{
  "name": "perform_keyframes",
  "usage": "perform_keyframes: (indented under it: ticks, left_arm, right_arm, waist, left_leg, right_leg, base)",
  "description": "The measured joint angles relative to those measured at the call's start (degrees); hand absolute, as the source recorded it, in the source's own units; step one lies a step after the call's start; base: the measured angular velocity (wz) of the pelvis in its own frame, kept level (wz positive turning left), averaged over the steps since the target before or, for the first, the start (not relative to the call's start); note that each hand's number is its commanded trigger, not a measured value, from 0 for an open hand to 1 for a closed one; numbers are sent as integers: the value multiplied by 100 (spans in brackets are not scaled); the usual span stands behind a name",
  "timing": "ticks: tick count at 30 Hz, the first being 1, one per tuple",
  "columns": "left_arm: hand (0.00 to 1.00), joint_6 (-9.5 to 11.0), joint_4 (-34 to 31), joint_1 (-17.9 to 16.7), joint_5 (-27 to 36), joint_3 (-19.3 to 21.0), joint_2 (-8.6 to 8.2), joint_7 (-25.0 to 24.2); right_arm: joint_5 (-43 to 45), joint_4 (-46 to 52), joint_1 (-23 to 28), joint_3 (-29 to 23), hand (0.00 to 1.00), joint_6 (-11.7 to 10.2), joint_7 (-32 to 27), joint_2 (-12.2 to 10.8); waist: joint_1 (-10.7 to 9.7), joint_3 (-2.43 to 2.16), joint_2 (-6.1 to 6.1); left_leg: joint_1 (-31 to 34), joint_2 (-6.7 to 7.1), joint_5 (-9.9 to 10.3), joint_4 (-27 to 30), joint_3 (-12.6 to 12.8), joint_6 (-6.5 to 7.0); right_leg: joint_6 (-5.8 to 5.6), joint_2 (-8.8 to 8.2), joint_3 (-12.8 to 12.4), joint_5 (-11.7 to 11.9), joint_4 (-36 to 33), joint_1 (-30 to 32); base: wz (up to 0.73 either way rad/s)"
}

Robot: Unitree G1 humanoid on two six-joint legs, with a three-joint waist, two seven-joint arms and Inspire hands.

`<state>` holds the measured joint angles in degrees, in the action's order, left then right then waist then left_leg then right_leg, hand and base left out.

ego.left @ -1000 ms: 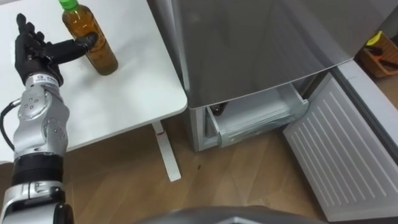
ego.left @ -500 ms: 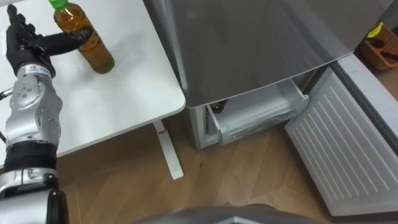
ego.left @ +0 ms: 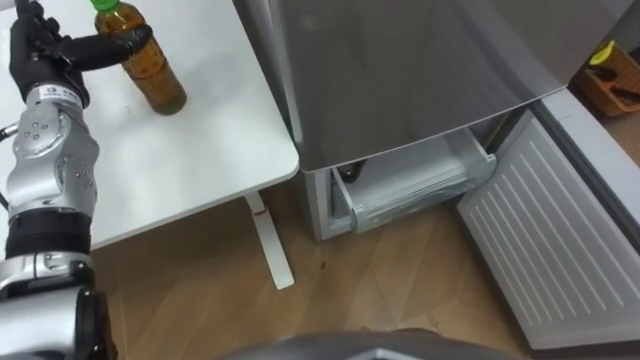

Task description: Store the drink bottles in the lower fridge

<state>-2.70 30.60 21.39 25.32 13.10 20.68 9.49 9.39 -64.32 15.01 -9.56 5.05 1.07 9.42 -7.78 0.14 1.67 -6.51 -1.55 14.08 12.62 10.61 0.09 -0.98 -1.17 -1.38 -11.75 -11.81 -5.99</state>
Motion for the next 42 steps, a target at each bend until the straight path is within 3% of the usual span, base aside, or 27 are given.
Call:
perform_keyframes:
  ticks: [4, 12, 18, 21, 26, 33, 34, 35, 36, 39, 42]
  left_arm:
    - [0, 0, 41, 104, 307, -6, 13, -3]
    - [0, -52, 53, 104, 441, -194, 25, -161]
    - [0, -111, 107, 105, 444, -360, 25, -270]
    - [0, -111, 151, 124, 444, -479, 26, -282]
    - [0, -112, 214, 143, 442, -492, 26, -293]
    - [0, -112, 214, 144, 449, -491, 35, -378]
    - [47, -112, 214, 144, 449, -491, 36, -388]
    - [65, -111, 214, 144, 449, -491, 36, -394]
    - [97, -112, 214, 144, 443, -492, 36, -396]
    - [100, -112, 214, 149, 443, -492, 38, -395]
    - [100, -112, 214, 149, 443, -493, 39, -388]
  right_arm:
    - [-4, 0, 50, 145, 0, 16, 12, 1]
    - [-3, -23, 146, 165, 0, 131, 53, -3]
    - [-6, -21, 148, 170, 0, 131, 43, -3]
    - [-6, 5, 132, 235, 0, 127, 25, 4]
    - [-6, -2, 142, 335, 0, 132, 6, 8]
    - [-5, -2, 137, 335, 0, 135, 30, 8]
    - [-5, -2, 136, 335, 0, 135, 35, 8]
    - [-5, -2, 136, 335, 0, 135, 35, 8]
    - [-5, -2, 141, 335, 0, 136, 35, 8]
    - [-4, -1, 142, 334, 0, 134, 27, 8]
    - [-4, -1, 140, 334, 0, 132, 26, 8]
  waist:
    - [-1, 16, -43]
    - [1, -5, -211]
    - [-5, -3, -170]
    - [-4, 22, -102]
    - [-8, 9, -15]
    - [-13, 17, -69]
    - [-14, 12, -78]
    - [-14, 6, -106]
    - [-19, -12, -130]
    - [-16, -25, -149]
    - [-18, -9, -124]
  left_leg:
    - [1, 1, 0, -1, 2, 0]
    - [40, -1, 1, 9, -7, 1]
    - [55, -21, 3, 20, -9, -1]
    - [102, -42, 18, 89, -8, -6]
    - [110, -46, 18, 100, -5, -6]
    - [115, -44, 17, 94, 15, -4]
    - [125, -44, 17, 100, 15, -4]
    - [140, -44, 16, 113, 15, -4]
    - [157, -45, 16, 138, 14, -3]
    - [198, -52, 17, 213, 11, -2]
    - [198, -58, 17, 213, 9, -2]
  right_leg:
    - [-3, 0, -20, -2, -1, 22]
    - [-4, 1, -4, 0, 1, 18]
    - [5, 22, -6, 10, -24, 37]
    - [7, 33, -6, 12, -90, 86]
    - [10, 36, -8, 13, -130, 106]
    - [7, 32, -30, 9, -178, 129]
    - [7, 32, -31, 8, -178, 137]
    - [7, 32, -33, 8, -178, 147]
    - [7, 35, -38, 9, -177, 157]
    - [8, 36, -38, 12, -184, 171]
    - [10, 39, -34, 13, -187, 170]
  base:
    - [0]
    - [0]
    - [0]
    - [0]
    - [0]
    - [0]
    - [0]
    - [0]
    - [0]
    - [0]
    - [0]
